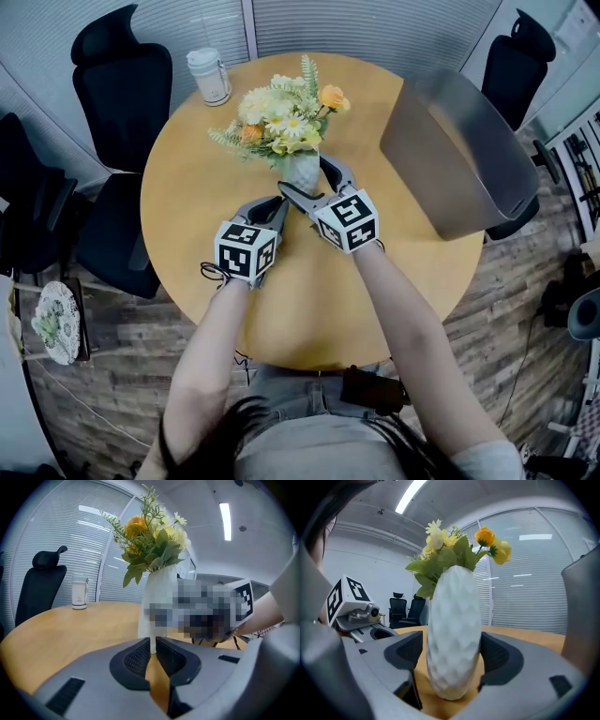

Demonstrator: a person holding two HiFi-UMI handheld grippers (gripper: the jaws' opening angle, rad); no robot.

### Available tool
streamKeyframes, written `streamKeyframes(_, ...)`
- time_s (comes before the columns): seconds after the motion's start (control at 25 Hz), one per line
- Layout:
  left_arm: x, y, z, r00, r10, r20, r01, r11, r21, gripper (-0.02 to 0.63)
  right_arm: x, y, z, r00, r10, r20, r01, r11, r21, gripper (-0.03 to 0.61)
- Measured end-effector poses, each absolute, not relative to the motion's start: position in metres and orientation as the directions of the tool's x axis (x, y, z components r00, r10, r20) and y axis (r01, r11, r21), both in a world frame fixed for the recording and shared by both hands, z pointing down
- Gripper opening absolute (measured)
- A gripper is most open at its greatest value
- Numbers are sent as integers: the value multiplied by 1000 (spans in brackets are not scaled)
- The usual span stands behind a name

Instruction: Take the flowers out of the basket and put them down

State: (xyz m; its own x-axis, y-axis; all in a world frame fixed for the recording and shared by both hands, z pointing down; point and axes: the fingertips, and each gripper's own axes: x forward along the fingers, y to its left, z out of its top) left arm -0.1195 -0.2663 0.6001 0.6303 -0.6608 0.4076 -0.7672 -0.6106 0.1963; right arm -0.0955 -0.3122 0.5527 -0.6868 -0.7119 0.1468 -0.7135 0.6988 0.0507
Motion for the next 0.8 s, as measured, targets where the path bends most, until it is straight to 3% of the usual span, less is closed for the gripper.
streamKeyframes(0.8, -121, -243, 594, 618, -665, 420, -775, -604, 184, 41, -84, -283, 555, -670, -722, 172, -727, 685, 45, 374)
